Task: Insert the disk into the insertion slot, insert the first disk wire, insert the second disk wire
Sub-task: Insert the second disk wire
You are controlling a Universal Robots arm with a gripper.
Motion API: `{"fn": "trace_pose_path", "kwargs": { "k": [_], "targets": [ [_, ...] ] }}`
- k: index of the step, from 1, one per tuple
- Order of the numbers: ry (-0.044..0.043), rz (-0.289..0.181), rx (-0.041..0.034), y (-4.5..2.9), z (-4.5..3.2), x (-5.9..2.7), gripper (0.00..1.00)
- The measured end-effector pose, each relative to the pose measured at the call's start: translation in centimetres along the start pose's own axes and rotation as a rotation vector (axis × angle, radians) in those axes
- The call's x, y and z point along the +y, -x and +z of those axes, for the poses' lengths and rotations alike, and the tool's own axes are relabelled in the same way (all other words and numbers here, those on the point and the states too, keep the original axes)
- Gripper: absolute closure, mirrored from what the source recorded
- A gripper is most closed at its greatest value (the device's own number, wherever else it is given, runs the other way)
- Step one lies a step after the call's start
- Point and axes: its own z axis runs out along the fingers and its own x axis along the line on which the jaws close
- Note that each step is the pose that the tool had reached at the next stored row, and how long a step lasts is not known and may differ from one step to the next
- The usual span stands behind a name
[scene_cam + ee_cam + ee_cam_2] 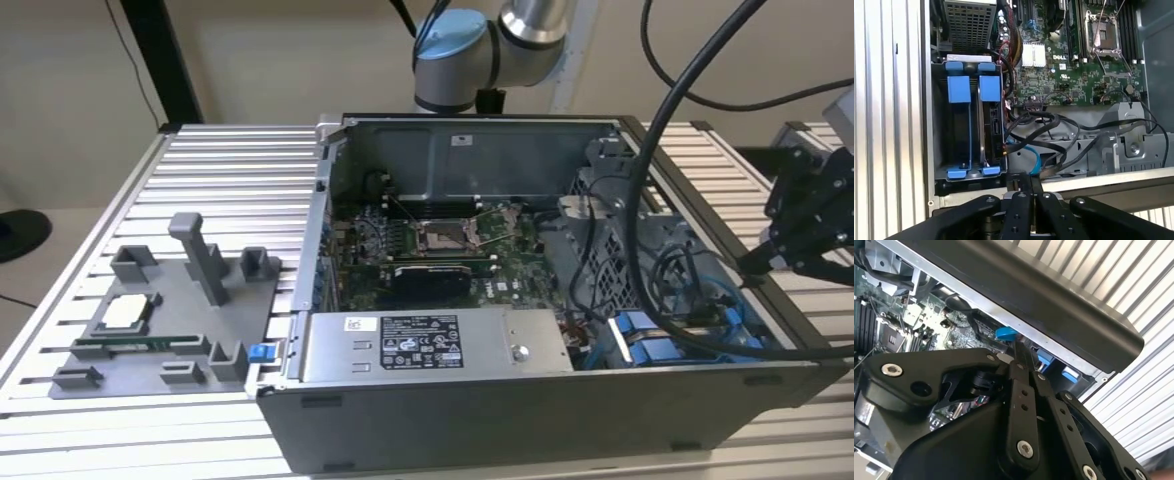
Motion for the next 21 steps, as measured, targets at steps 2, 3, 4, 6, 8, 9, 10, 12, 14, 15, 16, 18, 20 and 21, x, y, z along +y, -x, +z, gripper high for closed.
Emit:
{"fn": "trace_pose_path", "kwargs": {
  "k": [2,3,4,6,8,9,10,12,14,15,16,18,20,21],
  "targets": [
    [0.0006,-0.001,-0.0059,-0.03,-0.01,0.0,1.0],
    [0.0007,-0.001,-0.0075,-0.03,-0.01,0.0,1.0],
    [0.0007,-0.001,-0.0079,-0.02,-0.01,0.0,1.0],
    [0.0008,-0.001,-0.0085,-0.02,-0.01,0.0,0.0],
    [0.0008,-0.001,-0.0088,-0.03,-0.02,0.0,0.0],
    [0.0008,-0.001,-0.0088,-0.02,-0.08,0.01,0.0],
    [0.0008,-0.001,-0.009,0.02,-0.21,0.03,0.0],
    [0.0013,-0.001,-0.0097,0.14,-0.69,0.11,0.0],
    [0.0016,-0.001,-0.0107,0.29,-1.31,0.21,0.0],
    [0.0017,-0.001,-0.0115,0.34,-1.49,0.24,0.0],
    [0.0017,-0.002,-0.012,0.35,-1.59,0.25,0.0],
    [0.0017,-0.002,-0.0119,0.3,-1.72,0.26,0.0],
    [0.002,-0.003,-0.0119,0.17,-1.84,0.27,0.0],
    [0.0021,-0.004,-0.0113,0.11,-1.9,0.27,0.0]
  ]
}}
